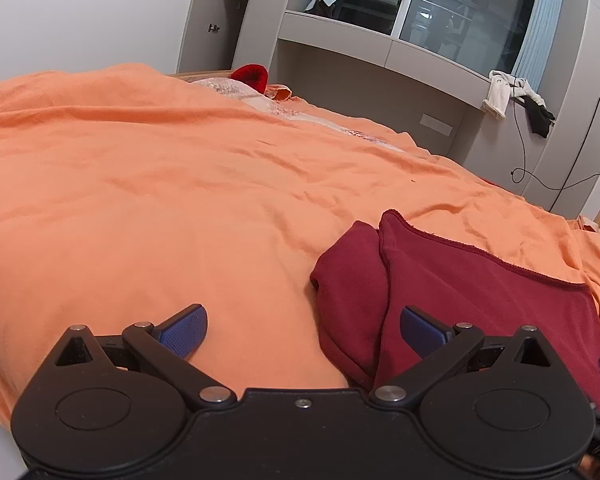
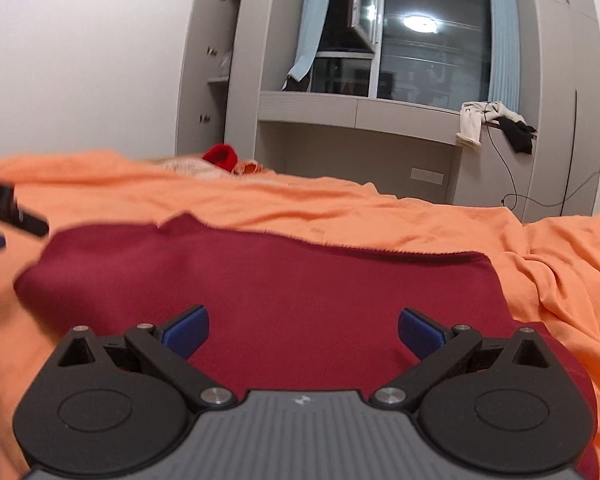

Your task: Fold small clothes

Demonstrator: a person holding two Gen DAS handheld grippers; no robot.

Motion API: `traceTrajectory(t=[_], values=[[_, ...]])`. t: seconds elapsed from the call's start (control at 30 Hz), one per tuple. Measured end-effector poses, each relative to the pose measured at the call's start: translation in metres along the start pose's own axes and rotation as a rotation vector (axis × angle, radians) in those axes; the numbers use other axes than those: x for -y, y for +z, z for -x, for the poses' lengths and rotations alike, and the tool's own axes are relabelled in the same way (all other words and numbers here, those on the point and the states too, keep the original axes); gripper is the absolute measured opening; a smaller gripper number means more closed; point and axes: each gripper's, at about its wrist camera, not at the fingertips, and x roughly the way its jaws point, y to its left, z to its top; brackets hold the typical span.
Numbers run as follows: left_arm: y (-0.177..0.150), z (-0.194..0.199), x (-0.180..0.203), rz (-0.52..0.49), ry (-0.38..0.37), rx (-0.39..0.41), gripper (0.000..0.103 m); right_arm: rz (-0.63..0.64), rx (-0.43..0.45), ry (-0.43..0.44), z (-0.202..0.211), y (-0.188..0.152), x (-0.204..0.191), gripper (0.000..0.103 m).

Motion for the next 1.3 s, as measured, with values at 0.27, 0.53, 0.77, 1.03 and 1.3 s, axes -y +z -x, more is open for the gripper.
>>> traceTrajectory(t=[0.27,0.53,0.77,1.03,1.3], values=[[-0.001,-0.004,0.005,-0.026,0.002,-0.011,0.102,-0.02,-0.006,-0.003,-0.008,-0.012,-0.006,0.103],[-0.002,-0.009,0.01,-0.055,0.014,-0.023,0.102,-0.024,0.01,-0.005,-0.005,-0.017,-0.003,0.103],[0.027,-0.04,0.005,-0.062,-0.097,-0.062,0.102,-0.03,0.013,-0.003,-0.005,-0.017,-0.003,0.103],[0.038,-0.089,0.026,-0.135,-0.121,-0.157,0.102,-0.051,0.011,0.017,-0.007,-0.018,-0.002,0.103],[0.033,-0.077,0.027,-0.147,-0.181,-0.135,0.1,-0.061,0.009,0.024,-0.007,-0.018,-0.001,0.103]])
